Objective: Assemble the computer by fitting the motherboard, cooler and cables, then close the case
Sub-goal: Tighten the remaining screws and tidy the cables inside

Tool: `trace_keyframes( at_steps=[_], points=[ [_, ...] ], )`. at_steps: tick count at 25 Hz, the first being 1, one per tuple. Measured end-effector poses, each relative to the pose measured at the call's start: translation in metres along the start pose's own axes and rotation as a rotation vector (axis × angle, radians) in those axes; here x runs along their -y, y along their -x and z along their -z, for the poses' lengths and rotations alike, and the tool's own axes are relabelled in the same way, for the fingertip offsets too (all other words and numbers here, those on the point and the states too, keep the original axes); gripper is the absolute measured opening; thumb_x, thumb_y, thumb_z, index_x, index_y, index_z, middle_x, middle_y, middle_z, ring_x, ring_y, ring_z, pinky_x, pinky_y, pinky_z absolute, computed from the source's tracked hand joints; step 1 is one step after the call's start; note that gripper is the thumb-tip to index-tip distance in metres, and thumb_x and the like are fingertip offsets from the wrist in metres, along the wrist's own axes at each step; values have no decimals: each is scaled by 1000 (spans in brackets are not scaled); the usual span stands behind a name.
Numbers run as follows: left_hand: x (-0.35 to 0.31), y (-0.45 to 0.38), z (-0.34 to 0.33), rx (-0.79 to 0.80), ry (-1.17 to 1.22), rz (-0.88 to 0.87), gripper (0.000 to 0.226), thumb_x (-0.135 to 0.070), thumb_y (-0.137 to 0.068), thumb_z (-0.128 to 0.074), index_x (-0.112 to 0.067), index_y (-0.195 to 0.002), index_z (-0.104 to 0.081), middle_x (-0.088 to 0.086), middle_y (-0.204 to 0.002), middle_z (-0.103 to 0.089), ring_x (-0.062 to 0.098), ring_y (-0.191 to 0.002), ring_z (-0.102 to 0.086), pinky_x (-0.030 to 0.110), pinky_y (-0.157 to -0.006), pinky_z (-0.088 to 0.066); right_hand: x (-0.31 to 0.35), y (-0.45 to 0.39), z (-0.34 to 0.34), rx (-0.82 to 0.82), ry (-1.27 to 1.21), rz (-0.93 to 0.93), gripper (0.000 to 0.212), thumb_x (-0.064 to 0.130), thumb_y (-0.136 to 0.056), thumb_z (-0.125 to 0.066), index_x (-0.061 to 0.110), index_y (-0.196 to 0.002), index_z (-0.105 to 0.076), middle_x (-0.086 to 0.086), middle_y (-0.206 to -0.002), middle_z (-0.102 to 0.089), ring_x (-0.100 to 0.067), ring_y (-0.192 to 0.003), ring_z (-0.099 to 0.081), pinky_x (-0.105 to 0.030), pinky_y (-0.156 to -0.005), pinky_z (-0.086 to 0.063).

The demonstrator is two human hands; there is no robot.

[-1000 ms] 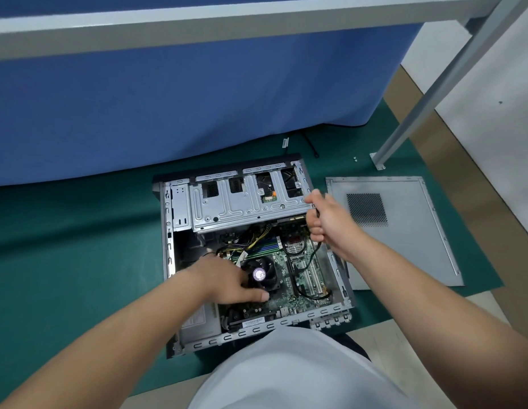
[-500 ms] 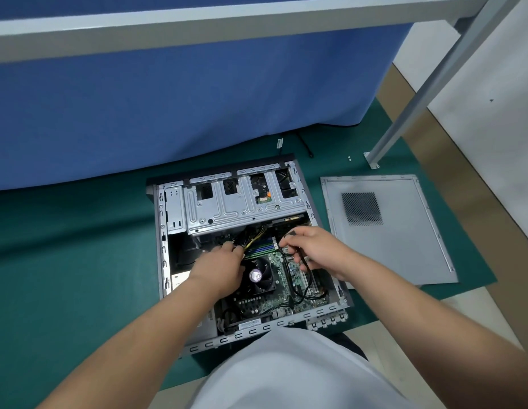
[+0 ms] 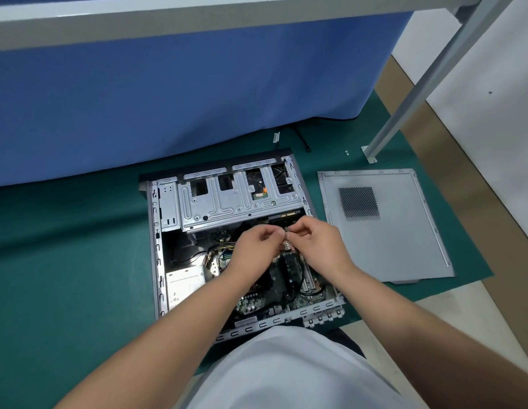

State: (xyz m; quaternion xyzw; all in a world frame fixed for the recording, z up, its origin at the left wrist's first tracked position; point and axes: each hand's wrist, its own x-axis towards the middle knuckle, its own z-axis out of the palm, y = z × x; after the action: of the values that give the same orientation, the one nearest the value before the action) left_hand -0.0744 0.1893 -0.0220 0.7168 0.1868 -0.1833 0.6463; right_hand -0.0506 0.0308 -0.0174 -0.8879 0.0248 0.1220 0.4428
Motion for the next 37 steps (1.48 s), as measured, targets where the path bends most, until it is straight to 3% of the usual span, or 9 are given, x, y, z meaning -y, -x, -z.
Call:
trace_keyframes(
  at_steps=[4, 8, 11, 16, 26, 29, 32, 35, 37],
  points=[
    [-1, -2, -19, 23, 383, 199, 17, -14, -100, -66, -1, -93, -74, 18, -102, -77, 32, -106, -73, 40, -97, -59, -3, 7, -5, -15, 137, 128, 18, 15, -88, -69, 27, -97, -78, 21, -78, -67, 1, -72, -62, -19, -76, -51],
    [0, -11, -27, 22, 497, 307, 13, -8, -101, -63, 0, -105, -72, 19, -107, -74, 26, -95, -70, 33, -87, -61, -12, 7, 5, -22, 193, 159, 28, 7, -90, -63, 23, -109, -78, 11, -101, -72, -5, -93, -65, -20, -91, -51],
    [-2, -18, -31, 13, 562, 362, 13, -4, -101, -61, -2, -110, -71, 15, -101, -72, 21, -88, -67, 32, -81, -61, -18, -1, 15, -24, 250, 232, 22, 9, -91, -68, 21, -108, -77, 10, -102, -67, -3, -93, -60, -8, -88, -43],
    [-4, -25, -32, 35, 585, 396, 15, -6, -101, -61, -4, -112, -72, 10, -95, -71, 18, -85, -65, 30, -73, -61, -24, -18, 26, 20, 486, 512, 22, 12, -90, -72, 14, -112, -74, 0, -107, -68, -23, -101, -61, -35, -89, -51],
    [-1, -29, -33, 14, 559, 404, 17, -10, -102, -62, -7, -113, -75, 8, -99, -74, 16, -86, -66, 29, -75, -62, -35, -30, 25, -24, 671, 743, 11, 13, -86, -79, 11, -96, -74, -3, -96, -70, -26, -86, -65, -39, -76, -53],
    [-2, -33, -28, -22, 154, 208, 15, -21, -101, -66, -13, -106, -77, 3, -101, -75, 13, -84, -67, 32, -83, -60, -38, -33, 24, -17, 663, 719, 9, 12, -87, -78, 10, -95, -73, -3, -97, -68, -26, -88, -63, -40, -76, -52],
    [2, -35, -16, -128, -494, -236, 14, -29, -99, -66, -20, -107, -75, -6, -101, -71, 14, -95, -62, 32, -90, -51, -39, -38, 26, -45, 643, 661, 8, 14, -88, -76, 10, -94, -74, -4, -101, -63, -27, -92, -58, -41, -78, -50],
    [8, -45, 1, -244, -880, -572, 34, -29, -95, -69, -17, -127, -66, 3, -130, -63, 24, -126, -52, 42, -108, -43, -40, -43, 27, -70, 638, 656, 8, 15, -87, -76, 10, -92, -74, -5, -105, -61, -27, -96, -56, -39, -81, -49],
    [8, -55, 8, -215, -1018, -569, 57, -38, -95, -68, -18, -146, -52, 7, -157, -45, 29, -148, -34, 50, -122, -28, -40, -46, 26, -62, 646, 652, 8, 15, -86, -77, 10, -91, -74, -5, -108, -61, -27, -100, -55, -41, -83, -49]
  ],
)
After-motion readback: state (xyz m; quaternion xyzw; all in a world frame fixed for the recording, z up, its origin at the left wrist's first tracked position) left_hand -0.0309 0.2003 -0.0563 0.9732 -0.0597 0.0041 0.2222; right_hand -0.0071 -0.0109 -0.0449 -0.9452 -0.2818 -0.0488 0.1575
